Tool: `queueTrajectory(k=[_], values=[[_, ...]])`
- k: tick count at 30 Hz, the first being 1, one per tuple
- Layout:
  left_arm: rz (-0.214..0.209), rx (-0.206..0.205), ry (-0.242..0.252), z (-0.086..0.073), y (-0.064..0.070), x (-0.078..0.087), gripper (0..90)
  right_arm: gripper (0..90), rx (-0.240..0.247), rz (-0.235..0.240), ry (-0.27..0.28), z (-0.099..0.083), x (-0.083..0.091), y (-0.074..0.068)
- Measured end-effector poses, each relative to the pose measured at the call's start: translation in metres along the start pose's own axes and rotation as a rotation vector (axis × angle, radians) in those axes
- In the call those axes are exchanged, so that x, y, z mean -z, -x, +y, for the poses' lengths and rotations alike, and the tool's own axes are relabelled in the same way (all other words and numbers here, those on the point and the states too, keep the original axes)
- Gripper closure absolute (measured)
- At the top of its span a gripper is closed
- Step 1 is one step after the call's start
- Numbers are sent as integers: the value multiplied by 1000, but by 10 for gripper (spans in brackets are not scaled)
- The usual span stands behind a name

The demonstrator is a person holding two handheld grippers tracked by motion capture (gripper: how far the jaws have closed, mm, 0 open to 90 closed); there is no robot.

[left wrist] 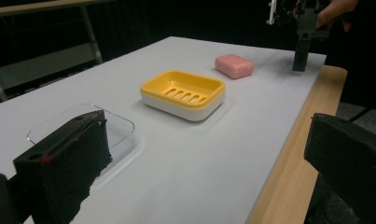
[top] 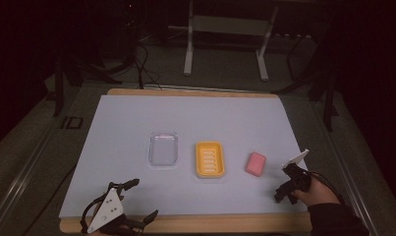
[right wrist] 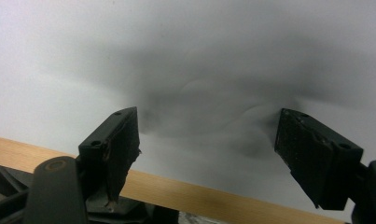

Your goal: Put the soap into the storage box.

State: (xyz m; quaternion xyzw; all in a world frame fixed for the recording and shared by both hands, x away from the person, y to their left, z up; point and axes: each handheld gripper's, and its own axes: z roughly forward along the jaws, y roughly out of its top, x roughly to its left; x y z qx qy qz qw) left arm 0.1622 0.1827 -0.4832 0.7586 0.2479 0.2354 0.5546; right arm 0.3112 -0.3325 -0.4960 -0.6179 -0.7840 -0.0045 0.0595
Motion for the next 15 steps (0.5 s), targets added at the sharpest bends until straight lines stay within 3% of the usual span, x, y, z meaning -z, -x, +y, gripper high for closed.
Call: queueTrajectory(k=[7, 15], values=[[-2, 2, 4, 0, 0, 0, 6, 211, 15, -16, -25, 0, -1, -8], [-3, -1, 2, 0, 1, 0, 6, 211, 38, -1, -62, 1, 0, -24]])
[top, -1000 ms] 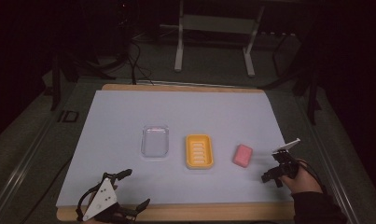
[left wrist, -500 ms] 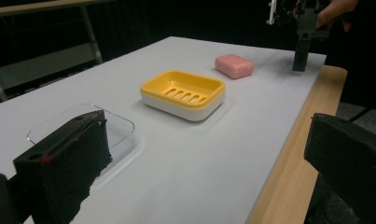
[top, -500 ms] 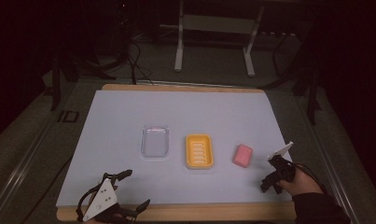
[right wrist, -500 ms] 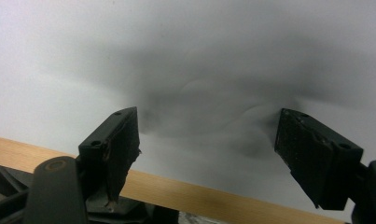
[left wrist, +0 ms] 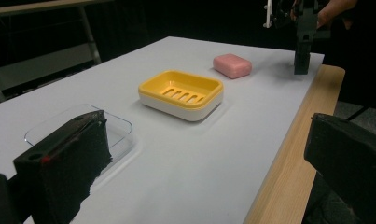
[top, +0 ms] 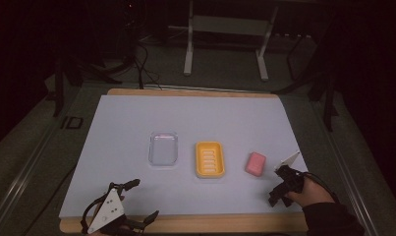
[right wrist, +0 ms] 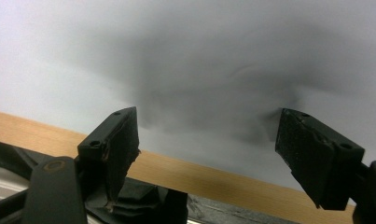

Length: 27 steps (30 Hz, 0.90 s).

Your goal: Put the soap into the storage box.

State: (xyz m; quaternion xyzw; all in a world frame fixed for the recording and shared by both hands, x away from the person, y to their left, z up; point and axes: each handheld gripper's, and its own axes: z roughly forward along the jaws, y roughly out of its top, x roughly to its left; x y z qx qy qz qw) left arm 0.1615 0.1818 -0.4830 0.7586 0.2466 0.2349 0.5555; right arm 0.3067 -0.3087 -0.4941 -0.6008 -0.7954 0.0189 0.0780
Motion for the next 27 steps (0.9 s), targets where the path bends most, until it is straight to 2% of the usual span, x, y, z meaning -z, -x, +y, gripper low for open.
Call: queueTrajectory(k=[7, 9, 11, 14, 17, 19, 24, 27], values=[[-1, -2, -3, -1, 0, 0, 6, 211, 31, 6, -8, 5, 0, -14], [-4, -3, -5, -1, 0, 0, 6, 210, 42, 2, -13, 7, 0, -19], [-5, -3, -5, 0, 0, 0, 5, 210, 52, -22, -8, 9, 0, -24], [-6, 0, -5, -1, 0, 0, 6, 210, 61, -14, -5, 12, 3, -31], [-6, 1, -6, -1, -1, 0, 5, 209, 72, -10, 4, 15, 6, -40], [-6, 3, -4, -1, -1, 0, 6, 209, 78, -32, 15, 18, 9, -45], [-5, 3, -3, -1, -1, 0, 5, 209, 88, -54, 35, 26, 16, -55], [-5, 2, -3, -1, 0, 1, 6, 211, 89, -46, 57, 30, 21, -59]])
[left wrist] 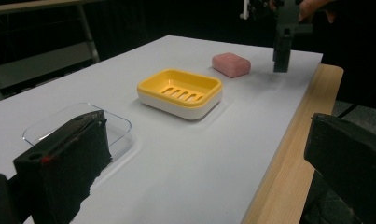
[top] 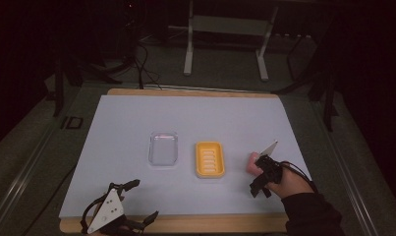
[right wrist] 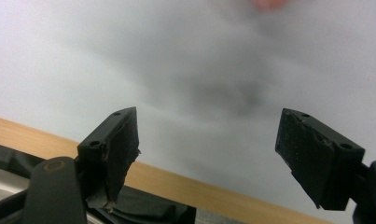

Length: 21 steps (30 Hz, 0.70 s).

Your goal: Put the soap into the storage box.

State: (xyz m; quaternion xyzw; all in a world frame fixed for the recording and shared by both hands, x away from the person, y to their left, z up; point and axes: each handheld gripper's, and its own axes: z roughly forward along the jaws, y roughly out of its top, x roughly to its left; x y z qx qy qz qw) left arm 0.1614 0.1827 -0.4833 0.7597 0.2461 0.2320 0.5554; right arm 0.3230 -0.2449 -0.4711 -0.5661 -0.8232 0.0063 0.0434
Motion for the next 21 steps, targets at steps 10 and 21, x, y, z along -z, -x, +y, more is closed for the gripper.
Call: queueTrajectory(k=[10, 21], values=[[-2, 3, 2, 0, 0, 0, 6, 204, 43, -40, 97, 19, 25, -8], [-5, 4, 2, 0, 0, 0, 5, 131, -48, -86, 148, 46, 32, -2]])
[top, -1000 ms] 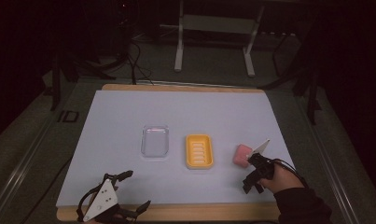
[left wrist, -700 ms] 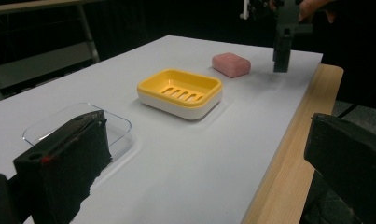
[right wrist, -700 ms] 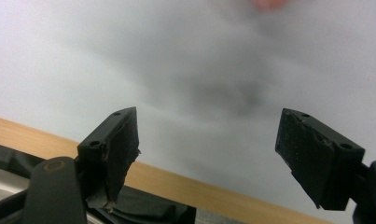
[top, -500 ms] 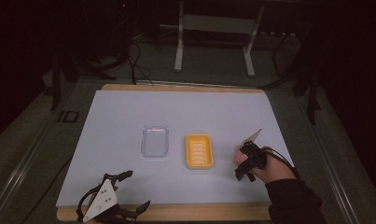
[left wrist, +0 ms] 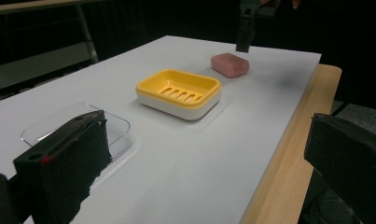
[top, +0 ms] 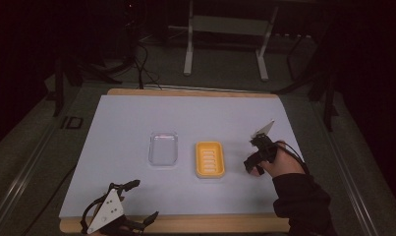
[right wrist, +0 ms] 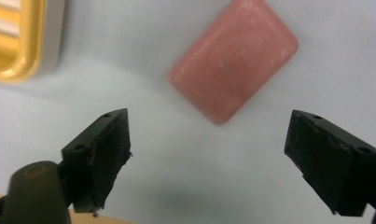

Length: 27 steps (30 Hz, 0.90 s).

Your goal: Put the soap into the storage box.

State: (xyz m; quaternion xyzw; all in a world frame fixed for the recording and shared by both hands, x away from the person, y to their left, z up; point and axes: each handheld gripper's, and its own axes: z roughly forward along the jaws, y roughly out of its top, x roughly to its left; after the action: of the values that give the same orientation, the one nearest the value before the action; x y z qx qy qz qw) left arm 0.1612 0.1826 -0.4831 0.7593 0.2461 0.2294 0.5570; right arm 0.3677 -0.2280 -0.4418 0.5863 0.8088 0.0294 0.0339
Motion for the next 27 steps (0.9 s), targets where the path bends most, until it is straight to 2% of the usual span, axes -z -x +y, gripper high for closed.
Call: queueTrajectory(k=[2, 4, 6, 8, 9, 12, 13, 17, 22, 25, 27], values=[[1, 0, -1, 0, 0, 0, 6, 126, -14, 15, 24, 5, -1, 3], [1, 0, -1, 0, 0, 0, 6, 122, -23, -21, 51, 10, -3, 5], [1, 1, -1, 0, 0, 0, 6, 112, -29, -28, 51, 12, -5, 6], [-1, 3, -1, 0, 0, 0, 6, 113, -39, -65, 57, 16, -7, 8], [-1, 4, 0, 0, 0, 0, 6, 113, -38, -61, 63, 18, -8, 9], [0, 2, -1, 0, 0, 0, 6, 136, -112, -47, 84, 22, -10, 12], [0, 2, -1, 0, 0, 0, 6, 148, -156, -47, 99, 23, -12, 14], [0, 0, -4, 0, 0, 0, 6, 161, -238, -45, 101, 26, -21, 17], [0, 2, -5, 0, -1, 0, 6, 165, -272, -29, 84, 28, -32, 15], [0, 1, -5, 0, 0, 0, 6, 182, -271, -45, 65, 29, -38, 11], [0, 0, -5, 0, 0, 0, 6, 186, -272, -75, 56, 30, -41, 10]])
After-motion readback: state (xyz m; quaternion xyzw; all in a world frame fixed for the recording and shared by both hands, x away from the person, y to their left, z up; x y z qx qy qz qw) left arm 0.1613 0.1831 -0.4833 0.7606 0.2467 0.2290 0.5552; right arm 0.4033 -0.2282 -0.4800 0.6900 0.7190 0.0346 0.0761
